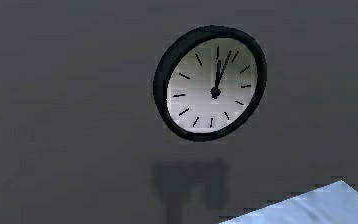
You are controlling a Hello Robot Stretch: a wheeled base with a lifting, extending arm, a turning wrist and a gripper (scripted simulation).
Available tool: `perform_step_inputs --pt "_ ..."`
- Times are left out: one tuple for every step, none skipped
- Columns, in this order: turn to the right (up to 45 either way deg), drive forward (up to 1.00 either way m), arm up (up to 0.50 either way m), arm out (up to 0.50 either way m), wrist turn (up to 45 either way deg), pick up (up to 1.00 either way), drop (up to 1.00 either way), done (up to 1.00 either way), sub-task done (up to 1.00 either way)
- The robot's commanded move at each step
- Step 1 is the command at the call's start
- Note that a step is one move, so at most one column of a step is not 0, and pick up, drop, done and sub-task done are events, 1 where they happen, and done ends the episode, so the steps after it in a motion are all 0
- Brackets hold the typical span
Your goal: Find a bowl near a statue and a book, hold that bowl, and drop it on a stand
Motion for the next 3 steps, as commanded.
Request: perform_step_inputs --pt "0.0 0.00 0.00 0.00 45.0 0.00 0.00 0.00 0.00" --pt "0.0 0.00 0.00 0.00 33.0 0.00 0.00 0.00 0.00" --pt "0.0 0.00 -0.30 0.00 0.0 0.00 0.00 0.00 0.00"
